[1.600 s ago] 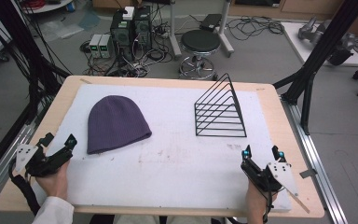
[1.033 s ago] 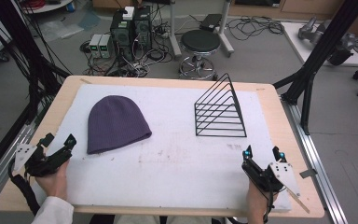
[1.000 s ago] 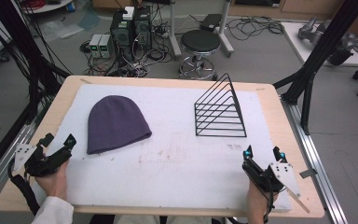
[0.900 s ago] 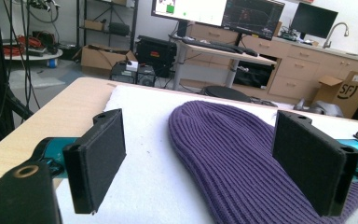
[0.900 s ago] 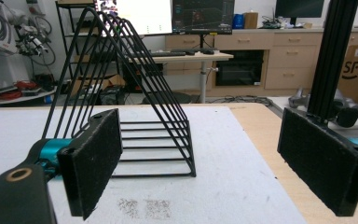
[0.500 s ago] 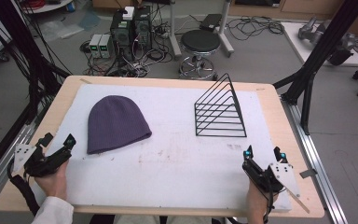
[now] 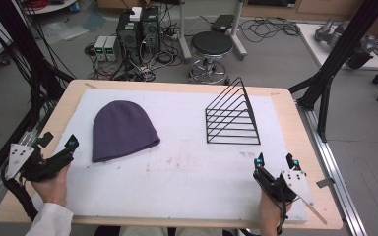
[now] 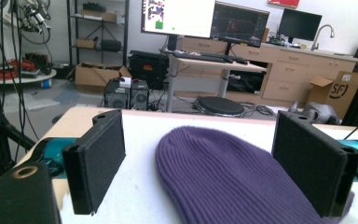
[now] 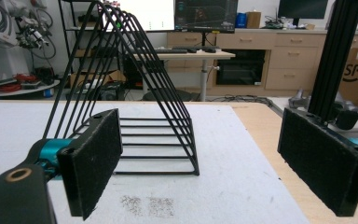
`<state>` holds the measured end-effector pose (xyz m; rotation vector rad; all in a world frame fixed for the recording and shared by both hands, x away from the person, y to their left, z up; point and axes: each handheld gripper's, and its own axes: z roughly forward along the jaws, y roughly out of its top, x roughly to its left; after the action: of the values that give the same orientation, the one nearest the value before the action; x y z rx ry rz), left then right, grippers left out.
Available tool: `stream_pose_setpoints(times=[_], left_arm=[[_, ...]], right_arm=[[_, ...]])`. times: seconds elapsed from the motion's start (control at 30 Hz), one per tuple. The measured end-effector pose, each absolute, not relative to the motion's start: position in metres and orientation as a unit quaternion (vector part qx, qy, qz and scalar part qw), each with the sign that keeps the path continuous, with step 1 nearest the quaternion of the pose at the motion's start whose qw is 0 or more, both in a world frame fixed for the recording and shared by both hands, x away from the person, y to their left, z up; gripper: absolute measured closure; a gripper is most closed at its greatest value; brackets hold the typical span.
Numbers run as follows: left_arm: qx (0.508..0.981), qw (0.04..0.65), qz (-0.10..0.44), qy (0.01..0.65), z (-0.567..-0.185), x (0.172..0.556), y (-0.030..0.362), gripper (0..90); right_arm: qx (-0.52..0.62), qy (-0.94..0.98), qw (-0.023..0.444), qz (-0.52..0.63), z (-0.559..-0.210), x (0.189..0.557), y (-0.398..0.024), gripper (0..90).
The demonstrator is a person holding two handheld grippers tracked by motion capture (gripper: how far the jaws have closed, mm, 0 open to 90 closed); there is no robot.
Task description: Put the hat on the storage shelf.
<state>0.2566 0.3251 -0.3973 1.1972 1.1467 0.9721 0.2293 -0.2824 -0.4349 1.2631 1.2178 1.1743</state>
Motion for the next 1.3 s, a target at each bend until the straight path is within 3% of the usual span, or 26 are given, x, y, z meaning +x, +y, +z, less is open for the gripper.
stream_pose_setpoints(times=[0.33,0.8,1.3], left_arm=[[0.538,0.563,0.384,0.496,-0.367,0.282,0.325,16.9],[0.583,0.52,0.331,0.529,-0.36,0.333,0.321,17.0],[0.567,0.523,0.342,0.537,-0.339,0.36,0.322,18.2]], right_arm=[[0.516,0.509,0.493,0.481,-0.436,0.231,-0.282,13.0],[0.512,0.524,0.485,0.478,-0.437,0.234,-0.28,13.0],[0.503,0.533,0.485,0.477,-0.436,0.235,-0.276,12.7]])
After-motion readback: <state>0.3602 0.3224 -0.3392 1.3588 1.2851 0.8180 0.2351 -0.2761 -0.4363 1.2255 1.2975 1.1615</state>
